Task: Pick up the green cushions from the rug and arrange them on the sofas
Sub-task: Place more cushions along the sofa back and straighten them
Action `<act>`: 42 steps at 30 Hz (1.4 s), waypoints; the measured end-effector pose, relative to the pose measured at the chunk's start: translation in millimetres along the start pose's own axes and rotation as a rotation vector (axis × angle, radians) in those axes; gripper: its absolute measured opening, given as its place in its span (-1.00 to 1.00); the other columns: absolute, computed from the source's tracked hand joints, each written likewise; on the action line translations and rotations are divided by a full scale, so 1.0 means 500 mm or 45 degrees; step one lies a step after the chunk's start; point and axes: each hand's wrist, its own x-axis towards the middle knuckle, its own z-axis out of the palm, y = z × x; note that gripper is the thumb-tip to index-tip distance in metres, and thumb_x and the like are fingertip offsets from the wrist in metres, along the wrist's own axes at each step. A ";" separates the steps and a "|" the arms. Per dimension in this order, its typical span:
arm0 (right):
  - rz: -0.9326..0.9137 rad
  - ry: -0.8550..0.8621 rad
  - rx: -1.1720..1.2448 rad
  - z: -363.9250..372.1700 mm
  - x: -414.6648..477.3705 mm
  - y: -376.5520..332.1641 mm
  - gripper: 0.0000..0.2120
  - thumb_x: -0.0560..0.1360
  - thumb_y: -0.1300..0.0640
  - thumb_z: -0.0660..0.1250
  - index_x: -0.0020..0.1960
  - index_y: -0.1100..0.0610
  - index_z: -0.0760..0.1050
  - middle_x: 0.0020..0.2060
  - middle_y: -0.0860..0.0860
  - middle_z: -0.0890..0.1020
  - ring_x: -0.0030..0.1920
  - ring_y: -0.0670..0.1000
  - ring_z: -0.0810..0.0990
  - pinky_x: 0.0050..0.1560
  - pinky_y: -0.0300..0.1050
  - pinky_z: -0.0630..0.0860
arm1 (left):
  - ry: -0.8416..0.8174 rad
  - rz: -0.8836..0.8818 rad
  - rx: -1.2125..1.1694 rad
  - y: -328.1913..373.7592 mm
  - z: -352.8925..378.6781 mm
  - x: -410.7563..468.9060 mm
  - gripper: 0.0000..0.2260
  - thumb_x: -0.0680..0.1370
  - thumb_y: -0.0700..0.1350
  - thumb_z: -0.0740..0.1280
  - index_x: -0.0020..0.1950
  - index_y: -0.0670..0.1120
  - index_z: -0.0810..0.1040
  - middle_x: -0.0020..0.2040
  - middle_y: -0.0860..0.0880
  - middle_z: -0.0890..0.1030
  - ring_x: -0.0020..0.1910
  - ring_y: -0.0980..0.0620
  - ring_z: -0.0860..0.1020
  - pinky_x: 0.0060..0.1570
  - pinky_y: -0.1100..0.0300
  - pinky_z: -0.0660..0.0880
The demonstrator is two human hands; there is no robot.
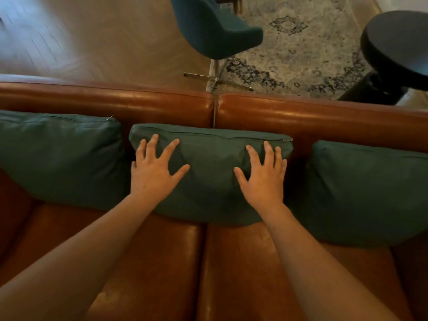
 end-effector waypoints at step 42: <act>0.267 -0.229 0.044 -0.385 -0.087 0.572 -0.31 0.71 -0.19 0.25 0.74 -0.20 0.02 0.74 0.09 -0.09 0.74 0.23 -0.21 0.61 0.55 -0.09 | -0.209 0.378 -0.099 0.758 -0.026 -0.176 -0.23 0.58 0.36 0.28 0.66 0.32 -0.08 0.67 -0.12 -0.06 0.64 -0.28 0.02 0.53 -0.33 0.19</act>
